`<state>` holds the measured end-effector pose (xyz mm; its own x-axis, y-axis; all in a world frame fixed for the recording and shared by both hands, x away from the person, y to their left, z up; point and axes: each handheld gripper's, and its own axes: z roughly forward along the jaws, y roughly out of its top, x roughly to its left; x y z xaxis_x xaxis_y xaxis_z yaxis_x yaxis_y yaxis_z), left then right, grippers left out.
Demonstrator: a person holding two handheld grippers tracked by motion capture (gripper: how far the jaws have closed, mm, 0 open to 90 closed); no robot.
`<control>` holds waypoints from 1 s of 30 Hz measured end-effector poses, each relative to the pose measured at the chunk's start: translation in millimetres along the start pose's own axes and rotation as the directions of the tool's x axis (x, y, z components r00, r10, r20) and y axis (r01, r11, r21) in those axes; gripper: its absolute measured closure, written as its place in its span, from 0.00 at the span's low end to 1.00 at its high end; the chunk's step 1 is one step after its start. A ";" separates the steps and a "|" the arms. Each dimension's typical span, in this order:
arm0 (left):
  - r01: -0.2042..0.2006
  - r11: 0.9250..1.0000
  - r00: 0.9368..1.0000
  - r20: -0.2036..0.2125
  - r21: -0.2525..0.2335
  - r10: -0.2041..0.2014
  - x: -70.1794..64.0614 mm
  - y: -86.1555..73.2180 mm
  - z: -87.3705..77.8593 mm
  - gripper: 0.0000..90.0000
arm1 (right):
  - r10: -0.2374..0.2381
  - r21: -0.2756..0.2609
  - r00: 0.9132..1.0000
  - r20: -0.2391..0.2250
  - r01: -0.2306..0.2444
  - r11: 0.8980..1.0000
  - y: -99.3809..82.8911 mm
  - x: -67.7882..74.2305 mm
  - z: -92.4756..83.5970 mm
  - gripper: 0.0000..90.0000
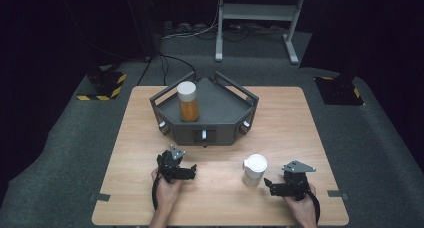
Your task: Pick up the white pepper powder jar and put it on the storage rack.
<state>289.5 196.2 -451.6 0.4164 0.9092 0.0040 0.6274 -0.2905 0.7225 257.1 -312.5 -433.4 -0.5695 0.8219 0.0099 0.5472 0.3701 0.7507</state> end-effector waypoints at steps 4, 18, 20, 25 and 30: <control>0.000 1.000 1.000 0.000 0.000 0.000 0.0 0.0 0.0 0.02 | -0.021 0.003 0.999 -0.026 0.021 1.000 1.1 4.0 0.8 0.07; 0.001 1.000 1.000 0.000 -0.001 -0.001 -0.1 -0.1 0.1 0.02 | -0.064 -0.021 0.993 -0.102 0.062 0.998 6.8 15.2 3.5 0.07; 0.001 1.000 1.000 0.000 -0.001 -0.001 -0.1 -0.1 0.1 0.02 | -0.072 -0.026 0.991 -0.110 0.070 0.997 8.5 16.8 4.9 0.07; 0.000 1.000 1.000 0.000 0.000 0.000 0.0 0.0 0.0 0.02 | -0.091 -0.040 0.989 -0.120 0.087 0.995 12.2 21.6 8.5 0.08; 0.000 1.000 1.000 0.000 0.000 0.000 0.0 -0.1 0.0 0.02 | -0.093 -0.054 0.988 -0.119 0.087 0.995 14.2 26.3 12.7 0.10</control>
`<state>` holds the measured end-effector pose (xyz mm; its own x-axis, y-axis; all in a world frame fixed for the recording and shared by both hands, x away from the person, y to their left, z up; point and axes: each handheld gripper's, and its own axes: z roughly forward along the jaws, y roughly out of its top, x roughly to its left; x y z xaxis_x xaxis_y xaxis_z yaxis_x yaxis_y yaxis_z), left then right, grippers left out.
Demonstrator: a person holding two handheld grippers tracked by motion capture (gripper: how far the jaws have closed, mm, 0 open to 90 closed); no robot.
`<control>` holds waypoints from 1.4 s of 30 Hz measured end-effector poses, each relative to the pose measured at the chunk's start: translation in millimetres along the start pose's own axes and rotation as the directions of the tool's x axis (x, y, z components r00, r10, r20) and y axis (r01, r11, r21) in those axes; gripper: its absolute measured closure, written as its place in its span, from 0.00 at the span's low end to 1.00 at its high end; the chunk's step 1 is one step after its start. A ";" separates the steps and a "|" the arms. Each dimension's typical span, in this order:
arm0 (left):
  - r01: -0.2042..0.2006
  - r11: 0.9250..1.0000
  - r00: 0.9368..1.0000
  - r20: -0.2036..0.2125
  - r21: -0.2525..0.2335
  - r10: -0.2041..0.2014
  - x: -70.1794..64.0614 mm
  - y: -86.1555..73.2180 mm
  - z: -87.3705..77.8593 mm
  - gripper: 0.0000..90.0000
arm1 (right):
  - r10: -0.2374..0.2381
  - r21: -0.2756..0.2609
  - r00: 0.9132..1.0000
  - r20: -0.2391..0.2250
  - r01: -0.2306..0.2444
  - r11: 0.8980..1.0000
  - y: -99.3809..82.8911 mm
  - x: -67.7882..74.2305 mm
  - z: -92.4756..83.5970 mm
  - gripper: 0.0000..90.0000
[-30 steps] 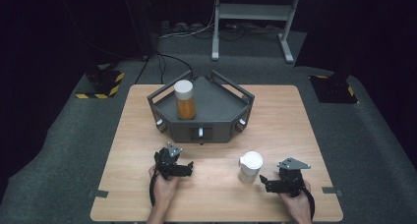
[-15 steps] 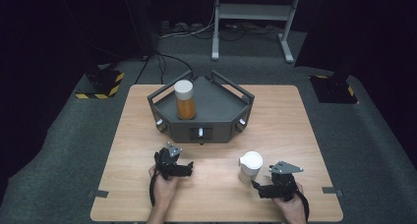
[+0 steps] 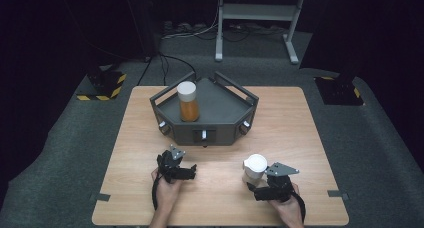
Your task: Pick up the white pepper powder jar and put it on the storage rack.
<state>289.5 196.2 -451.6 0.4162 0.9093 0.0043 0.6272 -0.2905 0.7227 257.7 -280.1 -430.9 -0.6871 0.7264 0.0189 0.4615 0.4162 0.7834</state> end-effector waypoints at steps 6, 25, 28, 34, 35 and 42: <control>0.000 1.000 1.000 0.000 0.000 0.000 0.0 0.0 0.0 0.02 | 0.006 -0.015 1.000 0.008 -0.006 1.000 0.9 3.8 5.0 0.14; 0.001 1.000 1.000 0.000 -0.001 -0.001 -0.1 -0.1 0.0 0.02 | 0.008 -0.039 1.000 0.022 -0.008 0.999 4.9 8.6 12.6 0.27; 0.001 1.000 1.000 0.000 -0.001 -0.001 -0.1 -0.1 0.0 0.02 | 0.010 -0.040 1.000 0.020 -0.009 0.999 5.5 8.6 13.2 0.28; 0.001 1.000 1.000 0.000 -0.001 -0.001 -0.1 -0.1 0.0 0.02 | 0.006 -0.039 1.000 0.021 -0.005 0.999 6.8 8.8 13.8 0.31; 0.001 1.000 1.000 0.000 -0.001 -0.001 -0.1 -0.1 0.0 0.02 | 0.006 -0.039 1.000 0.021 -0.006 0.999 6.9 8.5 13.7 0.32; 0.000 1.000 1.000 0.000 0.000 0.000 0.0 0.0 0.0 0.02 | -0.002 -0.037 1.000 0.024 0.003 0.999 7.5 9.0 13.7 0.32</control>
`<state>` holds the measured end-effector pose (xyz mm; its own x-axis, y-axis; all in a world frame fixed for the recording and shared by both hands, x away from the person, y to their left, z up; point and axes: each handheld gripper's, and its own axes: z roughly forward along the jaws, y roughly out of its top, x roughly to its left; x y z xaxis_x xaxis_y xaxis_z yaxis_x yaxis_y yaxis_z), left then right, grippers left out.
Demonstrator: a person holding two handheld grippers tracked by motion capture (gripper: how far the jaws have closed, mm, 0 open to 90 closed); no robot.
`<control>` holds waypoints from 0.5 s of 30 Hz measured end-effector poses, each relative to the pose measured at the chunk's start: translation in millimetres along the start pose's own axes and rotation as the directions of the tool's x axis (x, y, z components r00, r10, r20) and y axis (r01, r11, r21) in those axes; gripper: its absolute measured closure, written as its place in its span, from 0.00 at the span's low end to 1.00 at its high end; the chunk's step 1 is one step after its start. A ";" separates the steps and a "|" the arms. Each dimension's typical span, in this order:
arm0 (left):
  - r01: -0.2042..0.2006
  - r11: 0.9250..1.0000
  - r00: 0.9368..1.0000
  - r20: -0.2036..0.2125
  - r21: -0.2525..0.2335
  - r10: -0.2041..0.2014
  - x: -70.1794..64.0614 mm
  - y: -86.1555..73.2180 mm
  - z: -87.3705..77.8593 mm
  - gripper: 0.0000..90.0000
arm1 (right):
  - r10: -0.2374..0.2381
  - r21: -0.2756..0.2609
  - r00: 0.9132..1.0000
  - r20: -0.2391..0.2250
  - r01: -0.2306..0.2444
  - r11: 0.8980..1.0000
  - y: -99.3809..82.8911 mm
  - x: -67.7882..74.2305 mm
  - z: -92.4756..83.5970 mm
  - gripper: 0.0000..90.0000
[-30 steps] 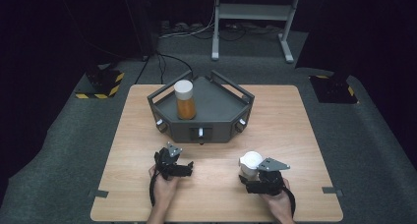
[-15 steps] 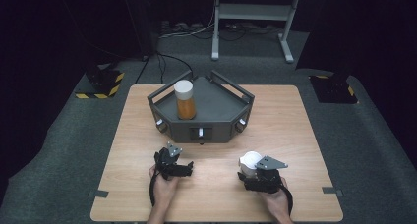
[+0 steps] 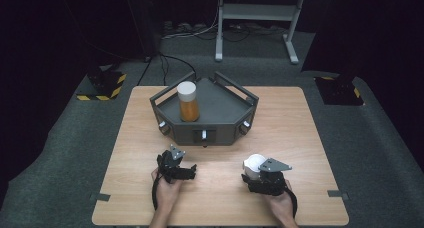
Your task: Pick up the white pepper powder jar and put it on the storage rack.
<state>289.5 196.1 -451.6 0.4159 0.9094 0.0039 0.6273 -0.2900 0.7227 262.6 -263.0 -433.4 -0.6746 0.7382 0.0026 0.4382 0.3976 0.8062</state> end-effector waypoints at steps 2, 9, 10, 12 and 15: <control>-0.001 1.000 1.000 0.000 0.000 0.001 0.0 0.0 0.0 0.02 | -0.002 -0.001 1.000 0.001 0.002 1.000 -0.1 0.4 -0.1 0.33; 0.000 1.000 1.000 0.000 0.000 0.000 0.0 0.0 0.0 0.02 | -0.016 -0.001 1.000 0.011 0.016 1.000 0.3 2.9 -0.7 0.33; 0.000 1.000 1.000 0.000 0.000 0.000 0.0 0.0 0.0 0.02 | -0.017 -0.002 1.000 0.012 0.017 1.000 0.2 3.1 -0.8 0.33; 0.000 1.000 1.000 0.000 0.000 0.000 0.0 -0.1 0.0 0.02 | -0.020 -0.002 1.000 0.013 0.020 1.000 0.1 3.6 -1.0 0.33; 0.000 1.000 1.000 0.000 0.000 0.000 0.0 0.0 0.0 0.02 | -0.025 -0.002 1.000 0.014 0.025 1.000 0.0 4.4 -1.4 0.33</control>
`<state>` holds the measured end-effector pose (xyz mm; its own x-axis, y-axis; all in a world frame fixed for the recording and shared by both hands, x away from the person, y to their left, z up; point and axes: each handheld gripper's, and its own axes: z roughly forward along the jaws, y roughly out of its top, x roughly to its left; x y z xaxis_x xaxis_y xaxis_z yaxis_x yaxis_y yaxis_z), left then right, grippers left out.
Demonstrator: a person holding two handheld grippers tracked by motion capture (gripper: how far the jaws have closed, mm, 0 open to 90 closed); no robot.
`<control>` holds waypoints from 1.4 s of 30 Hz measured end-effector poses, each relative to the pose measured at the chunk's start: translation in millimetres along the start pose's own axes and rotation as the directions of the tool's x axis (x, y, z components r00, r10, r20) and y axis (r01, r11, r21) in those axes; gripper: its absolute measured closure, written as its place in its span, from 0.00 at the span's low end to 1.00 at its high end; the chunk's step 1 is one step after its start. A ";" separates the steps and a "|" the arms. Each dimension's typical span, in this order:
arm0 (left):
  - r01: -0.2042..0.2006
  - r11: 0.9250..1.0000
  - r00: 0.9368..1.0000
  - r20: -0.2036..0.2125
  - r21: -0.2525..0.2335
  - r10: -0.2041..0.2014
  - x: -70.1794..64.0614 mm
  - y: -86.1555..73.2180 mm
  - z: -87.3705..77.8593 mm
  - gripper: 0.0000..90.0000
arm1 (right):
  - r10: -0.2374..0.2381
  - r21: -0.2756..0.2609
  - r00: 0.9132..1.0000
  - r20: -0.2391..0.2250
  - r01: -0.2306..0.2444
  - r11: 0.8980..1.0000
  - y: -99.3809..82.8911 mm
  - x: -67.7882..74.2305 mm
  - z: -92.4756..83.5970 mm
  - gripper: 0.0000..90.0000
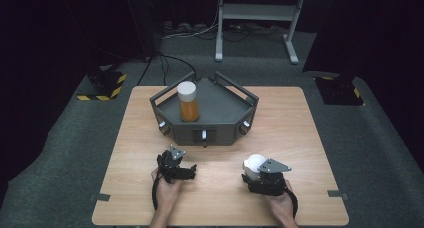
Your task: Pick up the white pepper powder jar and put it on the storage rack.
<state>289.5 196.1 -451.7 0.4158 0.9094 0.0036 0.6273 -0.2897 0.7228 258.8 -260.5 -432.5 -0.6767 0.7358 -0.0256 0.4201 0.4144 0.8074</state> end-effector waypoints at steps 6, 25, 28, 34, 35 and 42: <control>0.000 1.000 1.000 0.000 0.000 0.000 0.0 0.0 0.0 0.02 | -0.008 -0.003 1.000 0.003 0.008 1.000 0.6 0.9 -1.6 0.33; 0.000 1.000 1.000 0.000 0.000 0.000 0.0 0.0 0.0 0.02 | -0.007 -0.028 1.000 -0.007 0.007 1.000 7.6 -6.2 -9.4 0.33; 0.000 1.000 1.000 0.000 0.000 0.000 0.0 -0.1 0.0 0.02 | -0.007 -0.030 1.000 -0.010 0.006 1.000 9.4 -7.0 -10.0 0.33; 0.000 1.000 1.000 0.000 0.000 0.000 0.0 -0.1 0.0 0.02 | -0.006 -0.035 1.000 -0.018 0.006 0.999 12.3 -9.3 -9.6 0.33; 0.001 1.000 1.000 0.000 0.000 -0.001 0.0 -0.1 0.0 0.02 | -0.005 -0.035 1.000 -0.020 0.004 0.999 12.8 -9.5 -9.6 0.33; 0.000 1.000 1.000 0.000 0.000 0.000 0.1 0.0 0.0 0.02 | -0.005 -0.042 0.999 -0.032 0.004 0.999 16.5 -12.1 -9.6 0.34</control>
<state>289.5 196.2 -451.6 0.4161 0.9093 0.0038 0.6272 -0.2901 0.7228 268.1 -267.7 -413.2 -0.6977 0.7163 -0.0107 0.3921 0.3943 0.8311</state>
